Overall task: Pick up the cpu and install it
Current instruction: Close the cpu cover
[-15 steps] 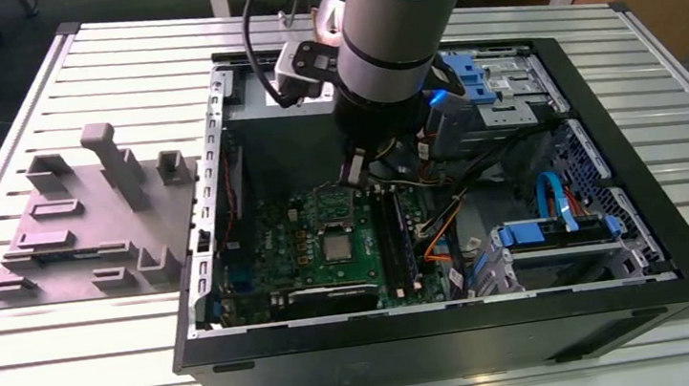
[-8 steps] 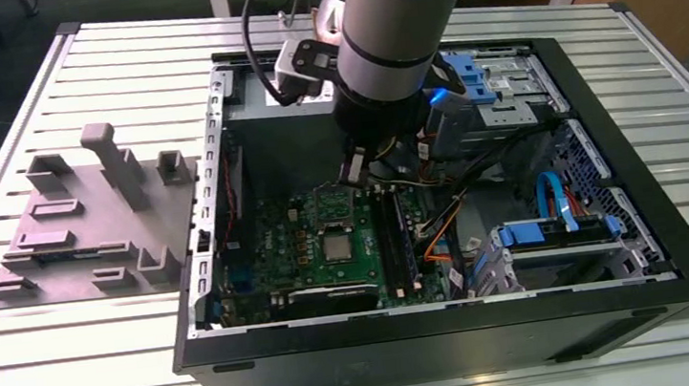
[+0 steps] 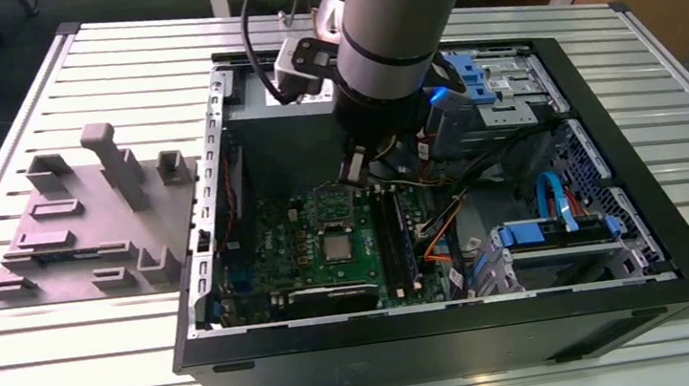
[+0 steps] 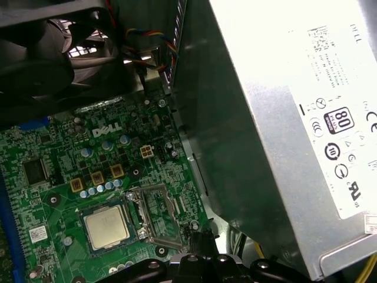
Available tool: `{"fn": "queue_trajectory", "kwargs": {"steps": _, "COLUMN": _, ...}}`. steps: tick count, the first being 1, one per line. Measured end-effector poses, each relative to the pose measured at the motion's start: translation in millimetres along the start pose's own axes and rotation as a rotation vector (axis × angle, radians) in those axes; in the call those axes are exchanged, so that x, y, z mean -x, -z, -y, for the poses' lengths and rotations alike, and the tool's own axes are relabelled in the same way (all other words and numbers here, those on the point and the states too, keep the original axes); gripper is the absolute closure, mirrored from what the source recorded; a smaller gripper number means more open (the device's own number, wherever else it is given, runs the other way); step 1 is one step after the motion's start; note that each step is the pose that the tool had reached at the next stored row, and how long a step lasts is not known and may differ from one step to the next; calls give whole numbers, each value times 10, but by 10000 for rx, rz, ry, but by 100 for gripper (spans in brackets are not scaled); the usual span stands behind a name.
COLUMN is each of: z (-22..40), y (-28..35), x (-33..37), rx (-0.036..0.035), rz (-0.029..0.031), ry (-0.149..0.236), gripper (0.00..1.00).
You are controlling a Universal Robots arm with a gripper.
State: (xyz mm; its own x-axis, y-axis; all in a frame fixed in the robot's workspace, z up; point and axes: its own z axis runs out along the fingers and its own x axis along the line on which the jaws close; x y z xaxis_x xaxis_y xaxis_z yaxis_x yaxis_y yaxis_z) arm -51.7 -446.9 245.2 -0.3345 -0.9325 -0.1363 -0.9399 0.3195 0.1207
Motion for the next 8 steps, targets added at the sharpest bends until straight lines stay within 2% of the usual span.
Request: {"fn": "queue_trajectory", "kwargs": {"steps": 8, "z": -13, "y": 11, "x": -7, "rx": 0, "rz": -1, "ry": -1, "gripper": 90}}
